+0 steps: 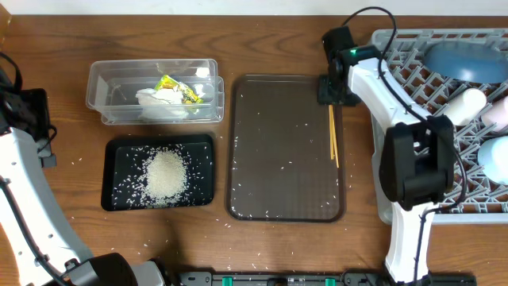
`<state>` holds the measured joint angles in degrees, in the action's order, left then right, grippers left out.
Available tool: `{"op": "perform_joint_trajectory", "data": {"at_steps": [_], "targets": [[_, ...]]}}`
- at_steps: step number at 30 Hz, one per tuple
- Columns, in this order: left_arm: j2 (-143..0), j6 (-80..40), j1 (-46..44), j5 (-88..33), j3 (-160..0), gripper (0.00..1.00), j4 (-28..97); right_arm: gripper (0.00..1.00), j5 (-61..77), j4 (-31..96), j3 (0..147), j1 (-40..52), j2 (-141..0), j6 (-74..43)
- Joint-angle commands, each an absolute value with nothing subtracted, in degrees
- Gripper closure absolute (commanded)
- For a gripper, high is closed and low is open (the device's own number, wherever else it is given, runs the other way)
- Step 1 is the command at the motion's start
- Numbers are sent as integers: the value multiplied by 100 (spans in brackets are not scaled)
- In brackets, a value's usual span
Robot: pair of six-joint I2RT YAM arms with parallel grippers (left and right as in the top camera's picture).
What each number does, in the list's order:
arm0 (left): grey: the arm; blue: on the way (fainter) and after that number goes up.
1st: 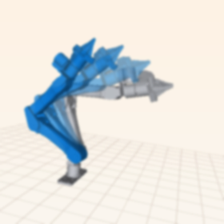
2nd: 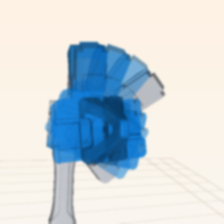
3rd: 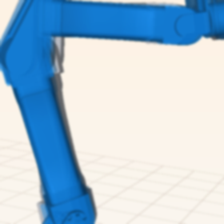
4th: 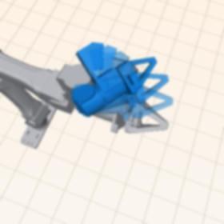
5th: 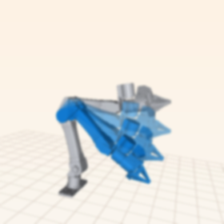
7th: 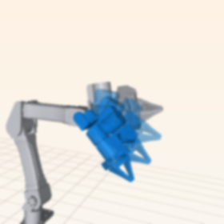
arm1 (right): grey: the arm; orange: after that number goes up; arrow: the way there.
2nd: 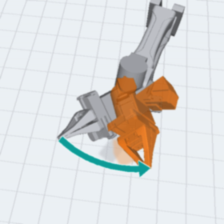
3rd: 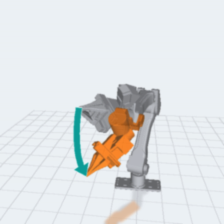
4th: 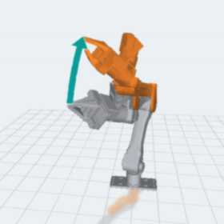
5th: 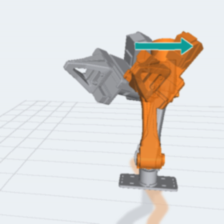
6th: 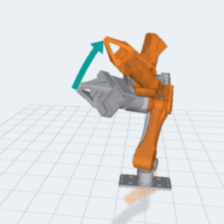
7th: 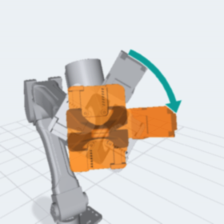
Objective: Sort waste into correct bins and load items into the dishwasher rack
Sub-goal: 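Move the right gripper to the chopstick on the brown tray and grasp it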
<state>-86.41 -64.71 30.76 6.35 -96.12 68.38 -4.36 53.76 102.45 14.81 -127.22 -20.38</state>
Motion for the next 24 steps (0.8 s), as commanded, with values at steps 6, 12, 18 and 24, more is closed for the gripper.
{"op": "perform_joint_trajectory", "data": {"at_steps": [6, 12, 18, 24], "targets": [[-8648, -6523, 3111, 666, -9631, 8, 6858, 57, -357, 5262, 10219, 1531, -13045, -2119], [-8648, -6523, 3111, 666, -9631, 8, 6858, 56, -456, 5216, 10219, 1525, -13159, -2119], [-8648, -6523, 3111, 663, -9631, 8, 6858, 70, -447, 5221, 10219, 1542, -13159, -2119], [-8648, -6523, 3111, 666, -9631, 8, 6858, 78, -421, 5249, 10237, 1540, -13150, -2121]]}}
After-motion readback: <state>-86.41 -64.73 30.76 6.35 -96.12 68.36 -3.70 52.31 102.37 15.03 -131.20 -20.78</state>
